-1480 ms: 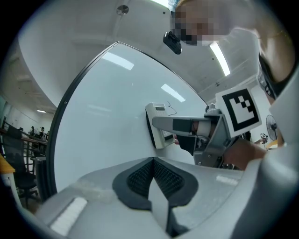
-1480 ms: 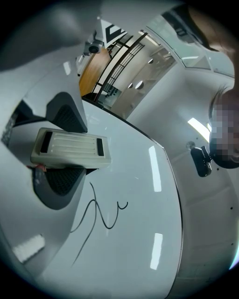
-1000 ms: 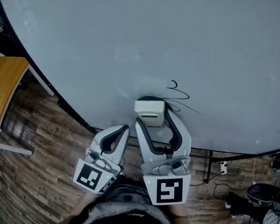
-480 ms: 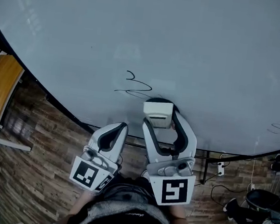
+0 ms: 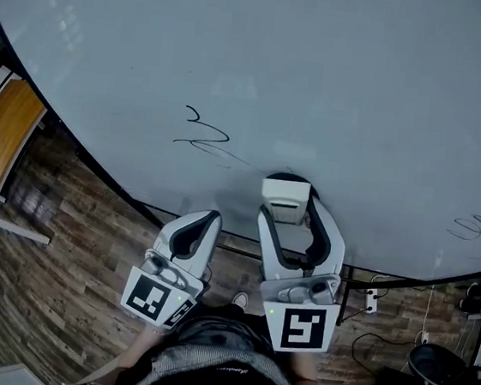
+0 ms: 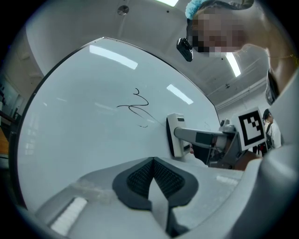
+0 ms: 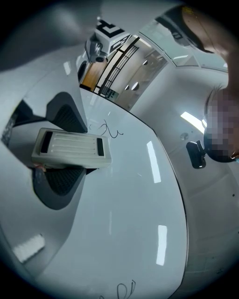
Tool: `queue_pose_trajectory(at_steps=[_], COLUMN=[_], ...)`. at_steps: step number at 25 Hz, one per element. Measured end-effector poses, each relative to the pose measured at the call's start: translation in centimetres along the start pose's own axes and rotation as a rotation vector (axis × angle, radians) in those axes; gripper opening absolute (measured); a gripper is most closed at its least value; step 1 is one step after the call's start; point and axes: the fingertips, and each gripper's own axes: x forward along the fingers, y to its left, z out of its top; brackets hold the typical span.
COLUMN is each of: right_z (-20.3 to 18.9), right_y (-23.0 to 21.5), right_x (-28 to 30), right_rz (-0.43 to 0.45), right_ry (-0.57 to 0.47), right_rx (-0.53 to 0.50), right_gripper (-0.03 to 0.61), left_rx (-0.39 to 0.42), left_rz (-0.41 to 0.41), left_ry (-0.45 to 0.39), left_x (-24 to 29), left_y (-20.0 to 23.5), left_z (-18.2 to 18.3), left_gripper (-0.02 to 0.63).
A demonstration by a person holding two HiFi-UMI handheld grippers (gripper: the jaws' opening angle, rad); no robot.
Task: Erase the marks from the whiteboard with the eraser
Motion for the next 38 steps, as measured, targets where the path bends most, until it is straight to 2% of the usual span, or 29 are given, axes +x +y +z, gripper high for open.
queue_pose_trajectory(at_steps=[7, 13, 20, 26, 38], right_z=[-0.4, -0.3, 0.5, 0.9, 1.5], right_y=[-0.8, -0.5, 2.6, 5.2, 11.0], right_x=[-0.8, -0.4, 2.1, 4.3, 8.9], right_rz=[0.024, 0.015, -0.003, -0.029, -0.024], right_ry=[-0.007, -0.018, -0.04, -0.041, -0.051], right_rx=[-0.018, -0.009, -0.007, -0.02, -0.014], right_gripper=[0.244, 0.242, 0.243, 0.244, 0.244], left_rx=[0.008, 0.0, 0.007, -0.005, -0.018], left_rz=[0.084, 0.136, 0.07, 0.001, -0.077], left_ry=[-0.002, -0.021, -0.05, -0.033, -0.043], left_x=[-0.5, -1.8, -1.3, -1.1, -1.8], left_y=[-0.6, 0.8, 3.2, 5.3, 10.2], left_z=[-0.4, -0.2, 1.0, 0.7, 1.2], left_gripper=[-0.002, -0.002, -0.002, -0.002, -0.002])
